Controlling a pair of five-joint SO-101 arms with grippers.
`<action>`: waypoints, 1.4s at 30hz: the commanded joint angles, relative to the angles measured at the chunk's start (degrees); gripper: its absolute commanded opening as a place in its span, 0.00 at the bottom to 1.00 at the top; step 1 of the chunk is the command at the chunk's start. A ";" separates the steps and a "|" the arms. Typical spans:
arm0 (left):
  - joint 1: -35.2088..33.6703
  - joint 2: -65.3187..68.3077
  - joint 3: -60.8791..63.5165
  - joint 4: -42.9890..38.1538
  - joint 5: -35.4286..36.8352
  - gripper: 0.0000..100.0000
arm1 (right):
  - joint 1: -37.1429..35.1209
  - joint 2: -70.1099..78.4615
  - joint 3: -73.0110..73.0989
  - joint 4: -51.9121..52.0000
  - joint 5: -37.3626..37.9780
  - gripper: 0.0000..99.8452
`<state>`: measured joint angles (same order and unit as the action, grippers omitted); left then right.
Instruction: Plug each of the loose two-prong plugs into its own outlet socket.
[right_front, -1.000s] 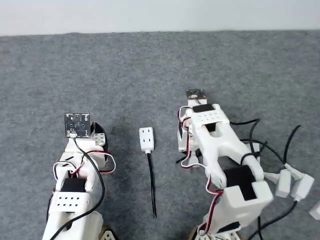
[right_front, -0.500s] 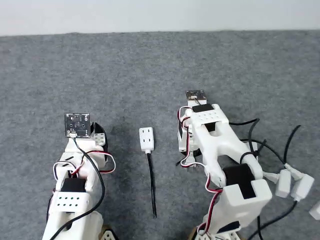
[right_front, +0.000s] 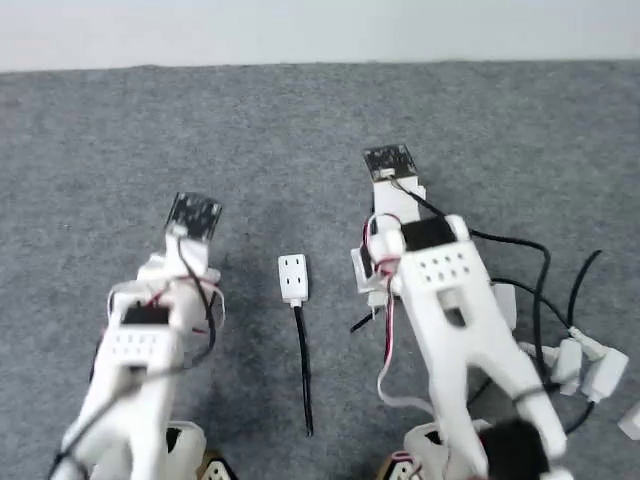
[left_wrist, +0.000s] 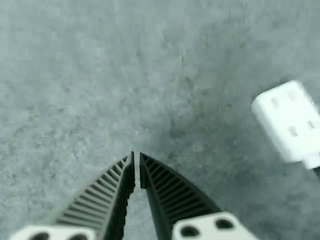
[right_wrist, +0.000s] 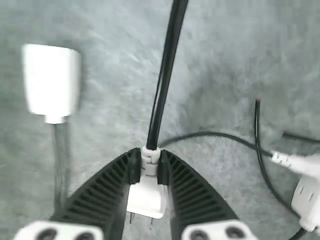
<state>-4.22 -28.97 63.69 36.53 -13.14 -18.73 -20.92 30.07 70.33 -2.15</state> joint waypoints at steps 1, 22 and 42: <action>-1.14 16.70 -14.73 8.18 -4.57 0.01 | -5.32 -9.89 0.18 0.13 3.43 0.01; 10.64 17.58 -13.93 23.12 -34.20 0.01 | -26.42 -14.46 8.97 -10.51 0.00 0.01; 11.60 -1.58 2.42 10.37 -31.12 0.01 | -23.08 -14.64 8.70 -11.65 0.53 0.01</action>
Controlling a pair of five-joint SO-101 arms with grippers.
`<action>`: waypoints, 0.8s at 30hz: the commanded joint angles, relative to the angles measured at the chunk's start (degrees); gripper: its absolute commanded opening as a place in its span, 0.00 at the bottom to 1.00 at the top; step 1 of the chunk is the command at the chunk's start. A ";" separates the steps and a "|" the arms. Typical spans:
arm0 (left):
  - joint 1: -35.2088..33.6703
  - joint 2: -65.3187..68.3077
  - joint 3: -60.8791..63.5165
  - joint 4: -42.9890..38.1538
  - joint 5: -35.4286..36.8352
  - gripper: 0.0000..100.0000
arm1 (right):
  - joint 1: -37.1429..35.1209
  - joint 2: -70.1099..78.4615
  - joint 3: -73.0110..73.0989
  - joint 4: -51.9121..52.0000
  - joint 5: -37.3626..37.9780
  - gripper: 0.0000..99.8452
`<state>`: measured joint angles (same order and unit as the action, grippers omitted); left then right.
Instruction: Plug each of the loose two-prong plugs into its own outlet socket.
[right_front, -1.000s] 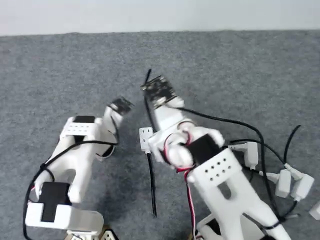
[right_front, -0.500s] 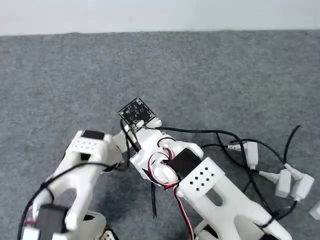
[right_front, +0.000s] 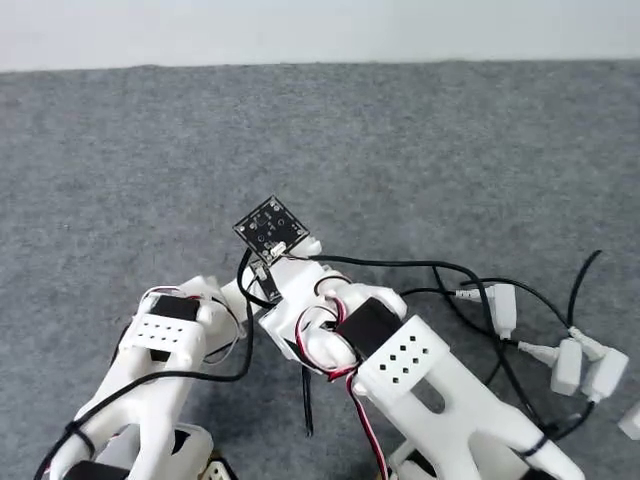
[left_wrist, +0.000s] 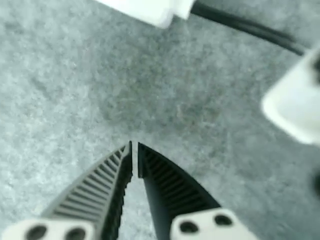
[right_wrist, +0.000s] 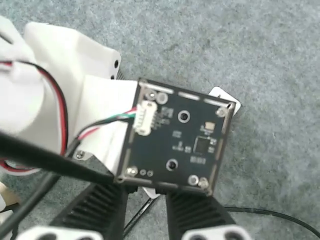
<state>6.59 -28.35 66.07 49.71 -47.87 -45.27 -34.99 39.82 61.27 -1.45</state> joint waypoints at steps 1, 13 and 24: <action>-0.09 -2.29 0.04 -4.57 6.24 0.01 | 5.23 -0.40 -1.05 -4.18 0.44 0.01; -11.08 -1.85 -2.77 -18.90 33.49 0.01 | 11.21 0.57 6.15 -26.86 9.14 0.01; -11.25 -1.76 -2.59 -18.73 31.56 0.02 | 11.12 19.30 -10.99 -14.29 14.68 0.01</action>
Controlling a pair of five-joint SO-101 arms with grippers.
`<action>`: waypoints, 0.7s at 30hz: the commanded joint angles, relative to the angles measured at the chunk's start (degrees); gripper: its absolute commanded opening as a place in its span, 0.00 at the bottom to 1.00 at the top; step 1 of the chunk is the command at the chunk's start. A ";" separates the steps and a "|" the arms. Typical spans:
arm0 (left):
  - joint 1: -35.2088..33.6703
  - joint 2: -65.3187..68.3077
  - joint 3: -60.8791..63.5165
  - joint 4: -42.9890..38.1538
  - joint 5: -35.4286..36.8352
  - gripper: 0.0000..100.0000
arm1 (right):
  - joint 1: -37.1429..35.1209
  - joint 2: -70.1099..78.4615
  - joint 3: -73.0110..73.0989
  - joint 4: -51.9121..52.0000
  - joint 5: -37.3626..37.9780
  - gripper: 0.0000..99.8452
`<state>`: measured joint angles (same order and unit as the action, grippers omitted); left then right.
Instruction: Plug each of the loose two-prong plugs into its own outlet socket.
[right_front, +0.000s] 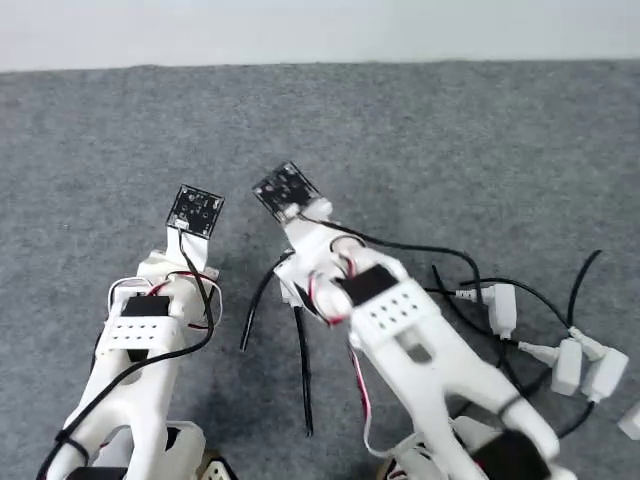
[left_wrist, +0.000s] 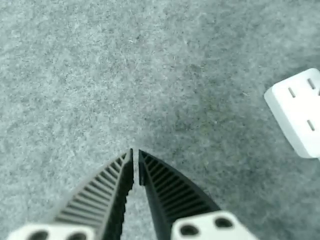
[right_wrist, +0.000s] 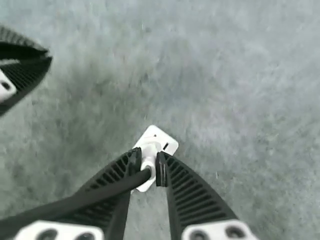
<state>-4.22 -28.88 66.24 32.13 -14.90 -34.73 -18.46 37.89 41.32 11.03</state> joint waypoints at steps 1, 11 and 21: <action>-0.44 -1.23 -2.95 -0.18 -2.90 0.02 | 0.57 3.91 -11.43 8.84 2.99 0.01; -0.53 8.26 -10.42 4.75 -4.40 0.02 | 2.15 6.64 -29.27 43.82 4.75 0.01; -2.99 16.00 -18.59 10.02 -4.31 0.02 | 3.91 24.04 -28.84 39.60 10.81 0.01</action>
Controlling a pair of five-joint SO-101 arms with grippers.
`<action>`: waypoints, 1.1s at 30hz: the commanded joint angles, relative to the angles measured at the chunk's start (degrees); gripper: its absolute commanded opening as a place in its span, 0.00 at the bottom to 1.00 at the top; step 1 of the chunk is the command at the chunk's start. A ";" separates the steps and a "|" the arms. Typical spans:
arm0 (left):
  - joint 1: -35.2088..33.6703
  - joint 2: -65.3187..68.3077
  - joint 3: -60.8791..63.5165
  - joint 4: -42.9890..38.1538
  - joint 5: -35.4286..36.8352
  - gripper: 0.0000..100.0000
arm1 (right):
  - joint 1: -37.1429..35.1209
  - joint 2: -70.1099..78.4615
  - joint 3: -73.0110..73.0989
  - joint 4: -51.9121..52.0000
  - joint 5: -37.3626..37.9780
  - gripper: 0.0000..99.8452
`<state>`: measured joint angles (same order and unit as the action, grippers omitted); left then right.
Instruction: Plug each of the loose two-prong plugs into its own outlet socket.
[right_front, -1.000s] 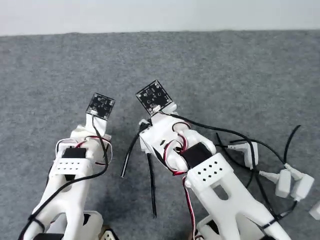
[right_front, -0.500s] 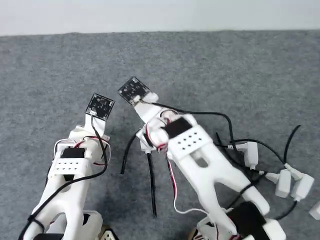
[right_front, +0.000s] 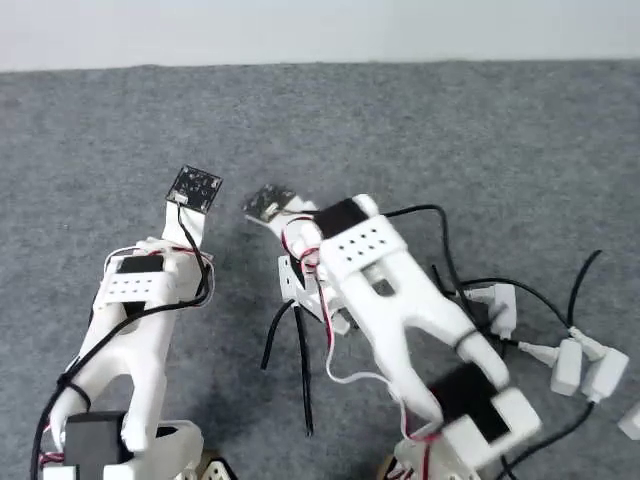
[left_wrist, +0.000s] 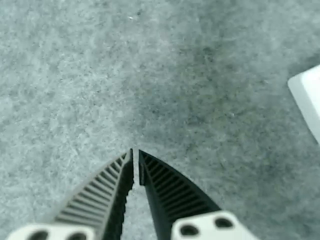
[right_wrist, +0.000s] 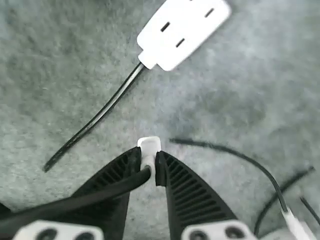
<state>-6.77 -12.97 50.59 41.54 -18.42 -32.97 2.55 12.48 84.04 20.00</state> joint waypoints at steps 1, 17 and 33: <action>-0.44 0.09 -2.95 0.70 -0.79 0.02 | 3.21 4.88 -3.96 -4.88 1.93 0.01; 1.85 0.00 -0.84 0.79 -6.24 0.01 | 9.63 15.34 -23.03 -3.65 -2.99 0.15; 9.85 -14.51 15.43 -4.13 -18.55 0.01 | 10.15 11.91 -13.36 -5.14 -11.69 0.01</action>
<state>2.64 -23.60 65.36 39.78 -36.44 -24.00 17.76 -0.44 80.18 10.77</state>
